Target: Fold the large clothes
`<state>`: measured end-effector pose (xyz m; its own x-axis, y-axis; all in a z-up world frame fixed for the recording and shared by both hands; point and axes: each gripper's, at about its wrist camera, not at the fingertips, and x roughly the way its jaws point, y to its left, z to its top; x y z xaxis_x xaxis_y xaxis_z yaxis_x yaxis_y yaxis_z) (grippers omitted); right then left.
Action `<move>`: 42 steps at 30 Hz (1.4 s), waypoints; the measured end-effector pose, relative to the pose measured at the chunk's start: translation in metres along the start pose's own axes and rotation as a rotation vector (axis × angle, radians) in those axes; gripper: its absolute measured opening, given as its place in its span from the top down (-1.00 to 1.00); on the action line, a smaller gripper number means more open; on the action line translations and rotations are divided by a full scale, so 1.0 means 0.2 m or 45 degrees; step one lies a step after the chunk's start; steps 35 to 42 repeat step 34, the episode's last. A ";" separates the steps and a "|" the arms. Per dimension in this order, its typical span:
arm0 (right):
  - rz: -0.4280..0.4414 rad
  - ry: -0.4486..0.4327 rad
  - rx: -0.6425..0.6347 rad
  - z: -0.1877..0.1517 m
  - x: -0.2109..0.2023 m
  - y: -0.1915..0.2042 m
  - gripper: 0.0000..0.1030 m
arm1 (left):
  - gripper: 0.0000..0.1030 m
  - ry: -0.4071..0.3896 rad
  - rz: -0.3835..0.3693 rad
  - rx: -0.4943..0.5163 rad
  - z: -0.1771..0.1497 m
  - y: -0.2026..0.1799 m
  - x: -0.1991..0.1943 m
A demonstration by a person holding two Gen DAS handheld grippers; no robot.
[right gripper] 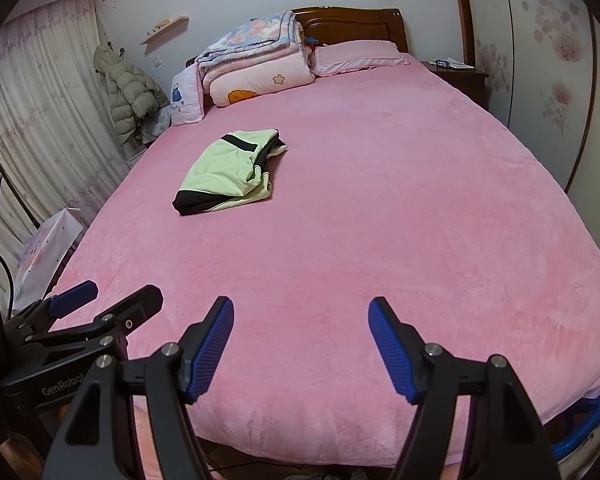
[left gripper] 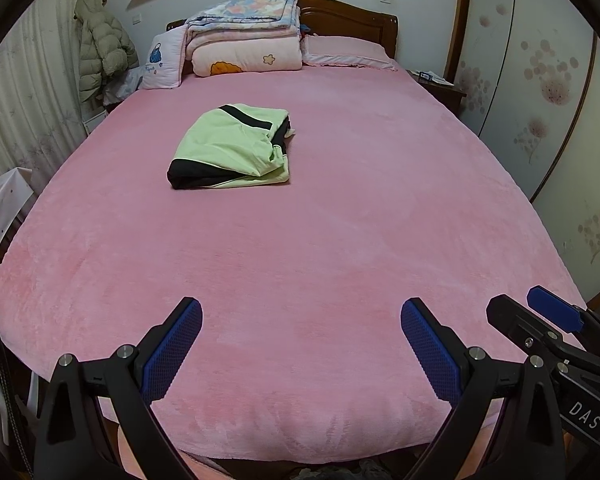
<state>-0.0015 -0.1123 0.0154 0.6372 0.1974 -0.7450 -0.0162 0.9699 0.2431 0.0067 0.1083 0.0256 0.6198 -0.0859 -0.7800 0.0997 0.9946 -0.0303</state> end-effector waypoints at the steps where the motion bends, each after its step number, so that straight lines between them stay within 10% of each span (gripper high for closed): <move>1: -0.001 0.000 0.000 0.00 0.00 0.00 -0.36 | -0.93 0.000 -0.002 0.001 0.00 0.00 0.00; 42: -0.005 0.017 0.011 -0.05 0.04 0.02 -0.36 | -0.93 0.025 -0.015 0.007 0.00 0.04 0.04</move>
